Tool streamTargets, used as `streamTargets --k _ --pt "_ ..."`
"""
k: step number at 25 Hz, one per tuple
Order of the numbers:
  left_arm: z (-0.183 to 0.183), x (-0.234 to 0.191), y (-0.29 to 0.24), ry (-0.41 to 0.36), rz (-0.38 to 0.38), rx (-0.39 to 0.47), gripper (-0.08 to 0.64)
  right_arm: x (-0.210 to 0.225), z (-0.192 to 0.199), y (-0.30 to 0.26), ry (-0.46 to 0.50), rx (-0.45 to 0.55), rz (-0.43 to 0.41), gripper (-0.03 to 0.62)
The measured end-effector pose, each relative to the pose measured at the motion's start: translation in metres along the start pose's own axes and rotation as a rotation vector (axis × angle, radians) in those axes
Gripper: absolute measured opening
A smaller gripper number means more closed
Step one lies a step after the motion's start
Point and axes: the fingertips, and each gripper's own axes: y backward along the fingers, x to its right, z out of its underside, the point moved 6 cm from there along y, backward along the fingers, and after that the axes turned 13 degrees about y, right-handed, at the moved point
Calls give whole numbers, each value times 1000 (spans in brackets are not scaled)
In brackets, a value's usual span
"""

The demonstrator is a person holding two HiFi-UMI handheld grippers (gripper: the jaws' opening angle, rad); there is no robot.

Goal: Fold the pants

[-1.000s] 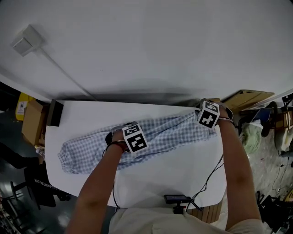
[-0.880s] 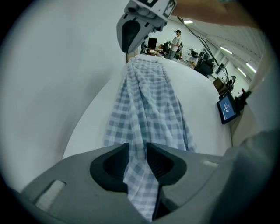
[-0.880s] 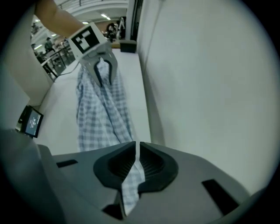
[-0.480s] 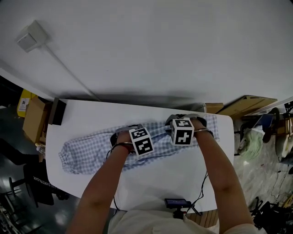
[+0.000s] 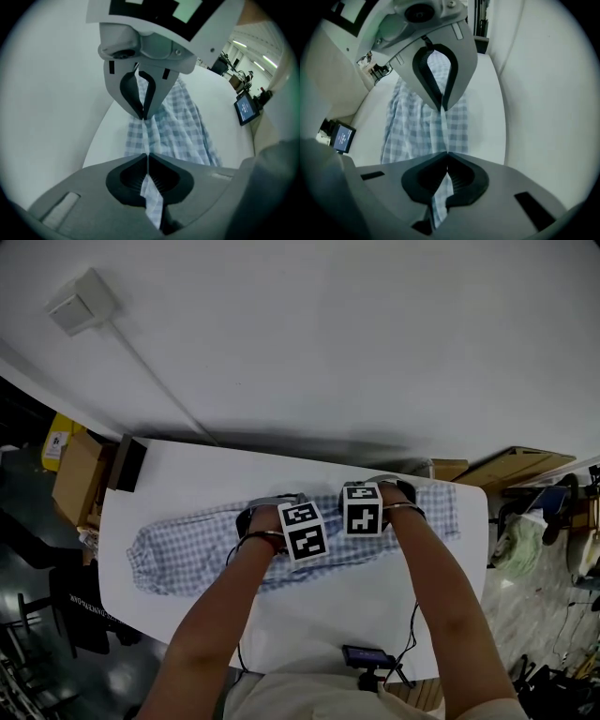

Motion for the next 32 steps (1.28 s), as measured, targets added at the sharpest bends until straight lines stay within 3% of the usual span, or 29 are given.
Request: streamTargets --k 4,13,17,20,23,25,30,32 --pt "-4 -14 -2 -1 -35 -13 21 17 7 8 -40 -33 70 17" --pt "9 -33 -13 182 -114 77 25 26 15 -4 -181 -42 162 20" --pt "12 -43 3 336 -81 171 71 32 28 15 -280 -1 245 21" --pt "18 -49 22 407 -69 223 97 27 38 37 -333 77 278 20" --pt "21 -43 41 472 -10 293 95 11 37 60 -310 154 273 18" --pt "22 -37 44 522 37 330 86 -3 39 65 -302 144 262 17" --pt "20 -24 36 453 18 257 106 -28 43 67 -382 158 262 15" --pt "18 -13 37 435 27 252 95 -41 35 64 -354 156 247 15"
